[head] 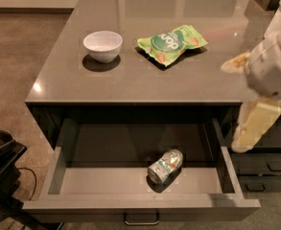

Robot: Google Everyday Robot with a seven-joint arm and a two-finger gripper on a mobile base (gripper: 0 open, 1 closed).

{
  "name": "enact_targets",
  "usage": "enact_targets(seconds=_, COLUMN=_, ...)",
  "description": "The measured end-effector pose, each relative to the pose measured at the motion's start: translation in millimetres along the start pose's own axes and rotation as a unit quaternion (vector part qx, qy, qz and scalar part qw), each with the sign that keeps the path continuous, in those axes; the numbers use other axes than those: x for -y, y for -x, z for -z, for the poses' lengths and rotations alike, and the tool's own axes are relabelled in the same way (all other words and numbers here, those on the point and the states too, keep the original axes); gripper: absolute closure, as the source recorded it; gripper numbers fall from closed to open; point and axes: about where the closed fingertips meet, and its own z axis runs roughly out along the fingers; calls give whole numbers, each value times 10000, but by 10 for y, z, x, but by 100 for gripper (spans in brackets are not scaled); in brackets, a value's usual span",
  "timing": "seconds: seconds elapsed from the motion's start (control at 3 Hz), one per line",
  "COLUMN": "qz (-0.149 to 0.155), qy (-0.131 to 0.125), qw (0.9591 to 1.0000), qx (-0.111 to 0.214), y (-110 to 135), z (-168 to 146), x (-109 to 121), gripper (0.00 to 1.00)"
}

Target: Pick 7up can from top drawer and place on counter

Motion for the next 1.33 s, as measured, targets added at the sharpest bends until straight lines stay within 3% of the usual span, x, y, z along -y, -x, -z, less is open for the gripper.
enact_targets(seconds=0.33, qz=160, qy=237, qw=9980, qx=562, y=73, z=-517, x=-307, gripper=0)
enact_targets(seconds=0.67, qz=-58, qy=239, qw=9957, qx=893, y=128, z=-750, x=-440, gripper=0)
enact_targets(seconds=1.0, qz=-55, qy=241, qw=9957, qx=893, y=134, z=-751, x=-439, gripper=0)
enact_targets(seconds=1.33, qz=-176, qy=456, qw=9920, qx=1160, y=125, z=-1030, x=-666, gripper=0)
